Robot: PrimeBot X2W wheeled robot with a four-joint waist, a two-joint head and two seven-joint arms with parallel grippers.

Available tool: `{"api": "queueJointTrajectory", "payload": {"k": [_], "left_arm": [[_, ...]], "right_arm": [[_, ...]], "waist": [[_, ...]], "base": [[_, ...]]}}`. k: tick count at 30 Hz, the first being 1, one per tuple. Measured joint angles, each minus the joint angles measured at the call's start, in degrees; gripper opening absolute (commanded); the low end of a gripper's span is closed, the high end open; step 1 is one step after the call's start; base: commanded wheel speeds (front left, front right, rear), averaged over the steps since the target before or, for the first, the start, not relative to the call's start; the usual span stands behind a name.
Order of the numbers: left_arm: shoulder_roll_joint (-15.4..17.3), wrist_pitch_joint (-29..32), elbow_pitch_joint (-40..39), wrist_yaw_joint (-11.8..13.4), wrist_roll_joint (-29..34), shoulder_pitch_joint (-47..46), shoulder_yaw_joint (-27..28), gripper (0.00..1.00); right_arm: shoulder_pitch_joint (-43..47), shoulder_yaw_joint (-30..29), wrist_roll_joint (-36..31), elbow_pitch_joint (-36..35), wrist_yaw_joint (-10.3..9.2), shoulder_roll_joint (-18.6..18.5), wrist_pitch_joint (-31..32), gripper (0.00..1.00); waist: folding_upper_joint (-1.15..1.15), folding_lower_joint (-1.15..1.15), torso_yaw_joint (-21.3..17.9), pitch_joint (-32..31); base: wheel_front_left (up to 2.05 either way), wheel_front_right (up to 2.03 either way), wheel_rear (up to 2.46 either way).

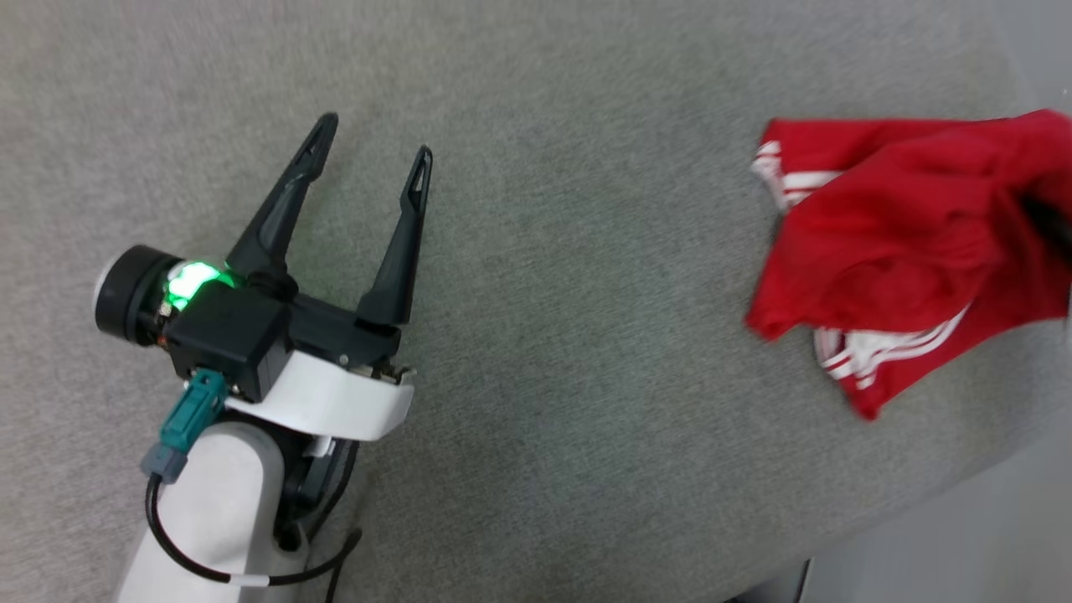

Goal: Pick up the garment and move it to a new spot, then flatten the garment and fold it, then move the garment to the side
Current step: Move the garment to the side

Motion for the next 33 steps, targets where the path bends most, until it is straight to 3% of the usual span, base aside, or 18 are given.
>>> {"api": "queueJointTrajectory", "payload": {"k": [3,5,10,11,12,13,16,23,27,33], "left_arm": [[0.81,0.99,-1.37,-0.49,0.32,-1.91,-0.62,1.00],[1.25,1.72,-3.48,-0.79,0.80,-4.02,-1.43,1.00],[1.29,2.12,-5.08,-0.89,1.08,-5.41,-2.04,1.00],[1.26,2.11,-5.14,-0.89,1.14,-5.42,-2.19,1.00],[1.29,2.07,-5.14,-0.88,1.18,-5.42,-2.22,1.00],[1.23,1.93,-5.06,-0.86,1.18,-5.45,-2.38,1.00],[1.04,1.27,-4.19,-0.73,0.94,-5.45,-2.75,1.00],[-0.60,-2.07,-0.14,0.05,-0.41,-4.24,-3.44,1.00],[-1.57,-4.20,2.97,1.04,-1.63,-1.31,-3.36,1.00],[-2.83,-6.17,6.37,3.08,-3.42,4.37,-2.36,1.00]], "right_arm": [[-3.06,-1.53,-0.15,5.65,0.01,-1.13,-2.98,0.00],[-7.08,-5.39,-2.34,13.16,0.01,-2.11,-7.61,0.00],[-11.42,-11.29,-6.51,22.72,0.02,-1.13,-13.10,0.00],[-11.87,-12.10,-7.75,24.46,0.02,-0.57,-14.10,0.15],[-12.29,-12.79,-8.38,25.85,0.01,0.18,-15.06,0.49],[-12.71,-13.45,-8.57,27.24,0.01,1.03,-15.93,1.00],[-13.37,-15.66,-11.26,30.85,0.02,2.68,-19.85,1.00],[-14.68,-25.59,-20.80,37.57,0.01,2.38,-29.51,1.00],[-13.16,-28.18,-23.19,36.37,0.01,3.77,-33.72,1.00],[-4.67,-30.16,-23.51,30.10,0.00,8.72,-36.52,1.00]], "waist": [[0.00,0.00,0.53,3.64],[0.00,0.01,1.83,7.68],[0.00,0.00,4.08,10.53],[0.00,0.00,4.45,10.78],[0.00,0.00,4.75,10.93],[0.00,0.01,4.98,10.96],[0.00,0.00,5.23,10.20],[0.00,0.00,6.38,5.90],[0.00,-0.01,7.49,1.88],[0.00,-0.02,9.66,-5.27]], "base": [[0.00,0.00,0.00],[0.00,0.00,0.00],[0.00,0.00,0.00],[0.00,0.00,0.00],[0.00,0.00,0.00],[0.00,0.00,0.00],[0.00,0.00,0.00],[0.00,0.00,0.00],[0.00,0.00,0.00],[0.00,0.00,0.00]]}}
